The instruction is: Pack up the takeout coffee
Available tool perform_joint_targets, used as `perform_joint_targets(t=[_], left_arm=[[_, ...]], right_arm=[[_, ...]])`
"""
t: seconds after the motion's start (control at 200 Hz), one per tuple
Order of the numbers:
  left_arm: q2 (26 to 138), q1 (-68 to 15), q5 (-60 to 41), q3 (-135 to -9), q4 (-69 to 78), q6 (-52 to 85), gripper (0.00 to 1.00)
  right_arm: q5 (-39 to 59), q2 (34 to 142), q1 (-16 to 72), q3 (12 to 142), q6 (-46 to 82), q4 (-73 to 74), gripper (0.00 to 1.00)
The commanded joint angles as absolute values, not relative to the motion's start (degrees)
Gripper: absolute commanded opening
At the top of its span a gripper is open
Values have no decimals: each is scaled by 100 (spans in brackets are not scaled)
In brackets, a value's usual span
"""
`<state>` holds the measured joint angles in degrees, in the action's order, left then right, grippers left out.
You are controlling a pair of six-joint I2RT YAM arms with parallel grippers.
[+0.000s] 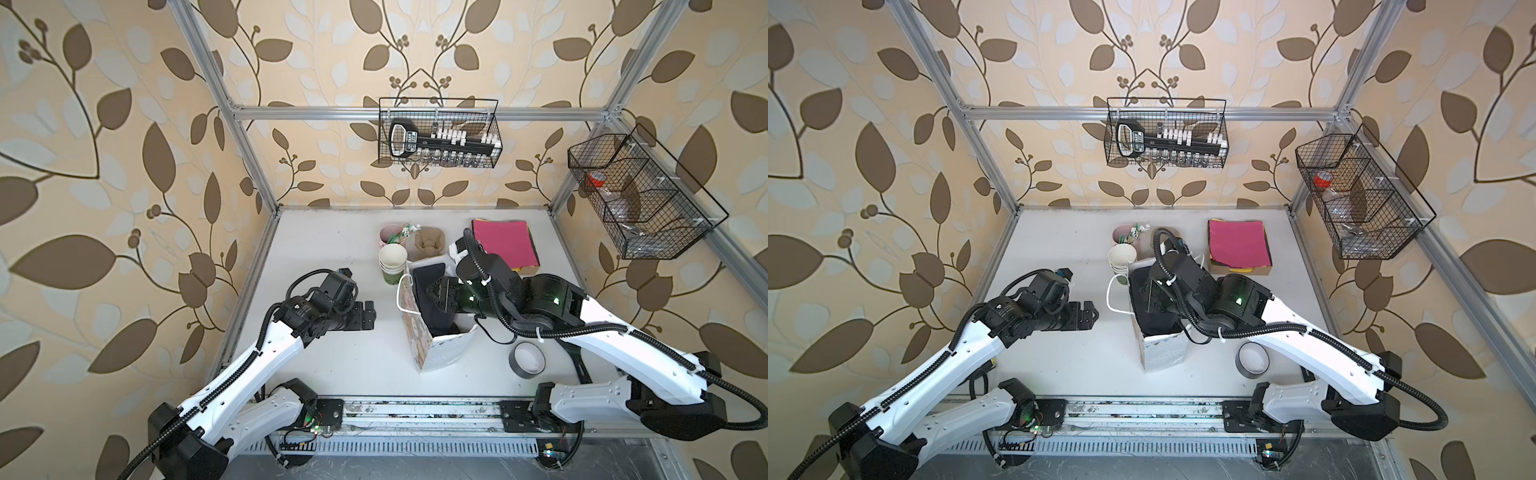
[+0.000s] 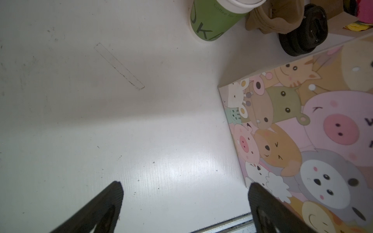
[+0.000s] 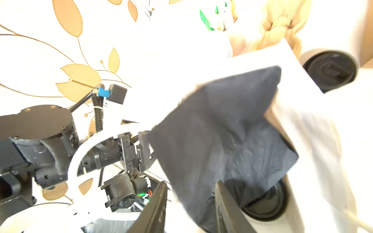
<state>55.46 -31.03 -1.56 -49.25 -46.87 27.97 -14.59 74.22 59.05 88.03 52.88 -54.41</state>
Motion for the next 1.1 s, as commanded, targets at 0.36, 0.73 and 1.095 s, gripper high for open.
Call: perform_joint_targets(t=[0.36,0.73,1.095], left_arm=[[5598,-3023,-189,-4987,-4680,2663,99],[5778,-3024,-158,-4953,-4667,2764,99],[5148,-2944,401,-4790,-4391,2916,99]], right_arm=[[-1609,8453,5660,9203,4455,-5595,36],[-1909,6465,4509,8634,4092,-5842,53],[-1564,4947,2050,7250,3020,-4919,74]])
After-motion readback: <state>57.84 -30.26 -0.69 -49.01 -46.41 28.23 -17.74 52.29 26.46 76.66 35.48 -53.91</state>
